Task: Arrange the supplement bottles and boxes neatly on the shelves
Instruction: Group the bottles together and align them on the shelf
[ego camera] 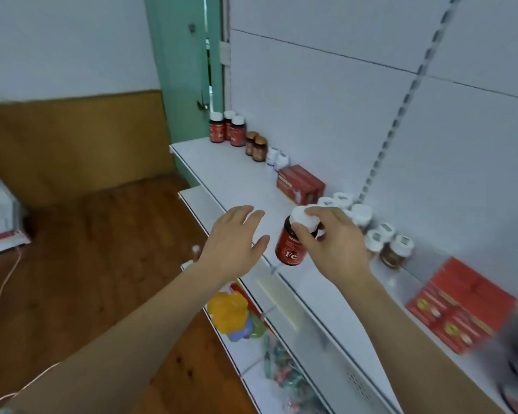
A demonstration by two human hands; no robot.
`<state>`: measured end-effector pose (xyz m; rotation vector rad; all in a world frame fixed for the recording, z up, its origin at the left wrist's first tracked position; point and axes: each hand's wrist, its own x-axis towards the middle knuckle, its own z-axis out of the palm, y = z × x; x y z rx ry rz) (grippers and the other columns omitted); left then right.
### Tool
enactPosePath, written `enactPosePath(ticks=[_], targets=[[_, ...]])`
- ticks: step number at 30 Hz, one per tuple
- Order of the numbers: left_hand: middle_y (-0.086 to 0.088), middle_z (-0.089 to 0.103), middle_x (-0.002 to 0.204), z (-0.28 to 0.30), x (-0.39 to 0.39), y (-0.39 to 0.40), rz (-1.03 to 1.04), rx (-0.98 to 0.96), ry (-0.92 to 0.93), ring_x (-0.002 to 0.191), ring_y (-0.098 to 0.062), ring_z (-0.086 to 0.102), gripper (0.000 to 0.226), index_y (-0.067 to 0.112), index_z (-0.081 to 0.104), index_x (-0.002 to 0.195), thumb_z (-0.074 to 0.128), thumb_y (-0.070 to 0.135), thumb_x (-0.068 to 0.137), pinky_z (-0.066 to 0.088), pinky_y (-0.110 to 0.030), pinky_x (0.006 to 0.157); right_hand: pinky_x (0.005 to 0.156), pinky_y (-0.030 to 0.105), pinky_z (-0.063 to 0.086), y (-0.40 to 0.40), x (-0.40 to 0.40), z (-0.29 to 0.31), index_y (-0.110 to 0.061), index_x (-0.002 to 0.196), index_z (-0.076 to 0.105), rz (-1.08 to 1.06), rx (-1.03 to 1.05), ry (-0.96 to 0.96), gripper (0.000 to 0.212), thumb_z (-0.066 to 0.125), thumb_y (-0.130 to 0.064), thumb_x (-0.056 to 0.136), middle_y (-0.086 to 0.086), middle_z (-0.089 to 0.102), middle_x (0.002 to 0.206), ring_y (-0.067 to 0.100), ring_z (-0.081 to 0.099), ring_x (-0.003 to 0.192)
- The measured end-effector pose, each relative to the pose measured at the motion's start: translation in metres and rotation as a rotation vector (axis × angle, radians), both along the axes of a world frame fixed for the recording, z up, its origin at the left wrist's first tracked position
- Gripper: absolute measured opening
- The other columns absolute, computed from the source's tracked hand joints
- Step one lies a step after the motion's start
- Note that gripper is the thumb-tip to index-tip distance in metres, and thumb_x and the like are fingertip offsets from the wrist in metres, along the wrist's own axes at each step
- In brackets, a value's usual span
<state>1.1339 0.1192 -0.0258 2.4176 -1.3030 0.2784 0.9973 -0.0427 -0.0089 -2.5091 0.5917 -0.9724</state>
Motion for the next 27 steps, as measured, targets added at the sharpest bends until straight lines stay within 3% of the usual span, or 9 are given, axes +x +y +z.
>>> enactPosePath(ticks=[4,12,19,27], targets=[[-0.006,0.040,0.152,0.004,0.064,-0.006,0.074,0.002,0.000,0.140,-0.025,0.033,0.055,0.022,0.039,0.146,0.043,0.049,0.098,0.033,-0.043,0.114,0.072,0.034,0.056,-0.010,0.081,0.004,-0.021,0.110,0.067,0.077,0.003,-0.017,0.035,0.069,-0.043,0.084,0.000,0.066,0.111,0.020,0.065,0.082],[-0.003,0.038,0.153,0.001,0.213,0.001,0.194,-0.036,0.033,0.142,-0.024,0.030,0.054,0.025,0.038,0.146,0.043,0.050,0.098,0.027,-0.041,0.116,0.074,0.032,0.054,-0.011,0.241,0.009,-0.022,0.110,0.065,0.146,-0.047,0.040,0.034,0.068,-0.044,0.084,-0.004,0.065,0.112,0.017,0.065,0.082],[-0.001,0.038,0.153,-0.003,0.360,0.009,0.152,-0.023,0.039,0.142,-0.024,0.032,0.055,0.028,0.038,0.145,0.042,0.053,0.097,0.030,-0.041,0.114,0.083,0.039,0.052,-0.005,0.382,0.006,-0.022,0.111,0.065,0.050,-0.093,0.043,0.036,0.066,-0.047,0.085,-0.001,0.066,0.111,0.023,0.059,0.102],[-0.003,0.042,0.150,-0.008,0.485,-0.016,0.013,0.007,0.001,0.138,-0.025,0.037,0.055,0.026,0.040,0.144,0.041,0.054,0.096,0.033,-0.043,0.112,0.079,0.036,0.053,-0.027,0.495,-0.009,-0.017,0.116,0.065,-0.123,-0.011,0.048,0.043,0.065,-0.046,0.085,0.003,0.067,0.107,0.024,0.062,0.094]])
